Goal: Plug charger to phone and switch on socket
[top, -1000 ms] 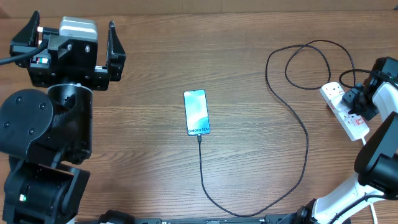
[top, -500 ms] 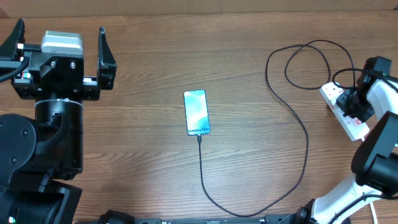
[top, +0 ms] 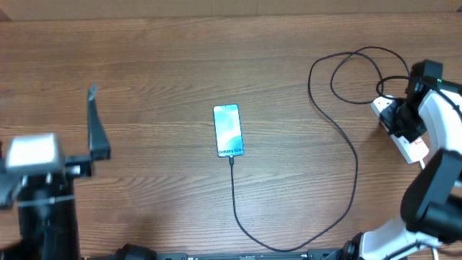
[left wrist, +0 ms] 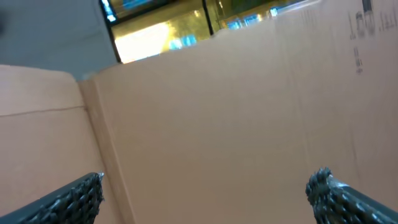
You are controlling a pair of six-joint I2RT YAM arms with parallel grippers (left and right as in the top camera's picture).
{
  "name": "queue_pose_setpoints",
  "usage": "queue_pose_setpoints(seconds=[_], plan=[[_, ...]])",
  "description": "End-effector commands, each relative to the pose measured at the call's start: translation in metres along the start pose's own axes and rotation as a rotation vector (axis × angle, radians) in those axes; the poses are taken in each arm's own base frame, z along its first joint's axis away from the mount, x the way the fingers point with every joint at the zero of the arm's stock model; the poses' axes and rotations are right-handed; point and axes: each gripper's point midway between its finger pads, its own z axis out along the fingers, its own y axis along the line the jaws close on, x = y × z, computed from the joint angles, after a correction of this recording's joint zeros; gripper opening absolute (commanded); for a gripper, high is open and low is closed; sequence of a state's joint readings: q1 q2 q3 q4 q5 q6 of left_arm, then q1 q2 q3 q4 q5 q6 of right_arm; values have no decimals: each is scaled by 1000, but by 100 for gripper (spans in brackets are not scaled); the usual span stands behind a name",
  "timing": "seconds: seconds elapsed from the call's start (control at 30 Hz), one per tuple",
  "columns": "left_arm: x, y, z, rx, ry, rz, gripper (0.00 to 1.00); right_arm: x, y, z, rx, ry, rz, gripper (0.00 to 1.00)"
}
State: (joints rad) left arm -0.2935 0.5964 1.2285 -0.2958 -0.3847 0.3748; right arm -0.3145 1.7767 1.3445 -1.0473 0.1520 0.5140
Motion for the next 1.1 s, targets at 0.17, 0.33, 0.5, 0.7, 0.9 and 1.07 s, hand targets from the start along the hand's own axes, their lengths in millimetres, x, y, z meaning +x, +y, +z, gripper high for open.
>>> queue_pose_setpoints(seconds=[0.17, 0.33, 0.5, 0.7, 0.9, 1.07], plan=[[56, 6, -28, -92, 6, 4, 100, 46, 66, -92, -222, -143, -232, 4], [75, 25, -53, -185, 10, -14, 100, 80, 86, -138, -328, -214, -359, 4], [85, 29, -53, -226, 39, 30, 99, 100, 89, -176, -421, -283, -427, 4], [89, 24, -52, -203, 56, 55, 100, 111, 70, -189, -423, -283, -434, 4], [93, 38, -83, -237, 14, 41, 100, 117, 62, -185, -393, -258, -467, 4], [102, 44, -99, -274, -9, 30, 100, 120, 58, -184, -386, -244, -470, 4]])
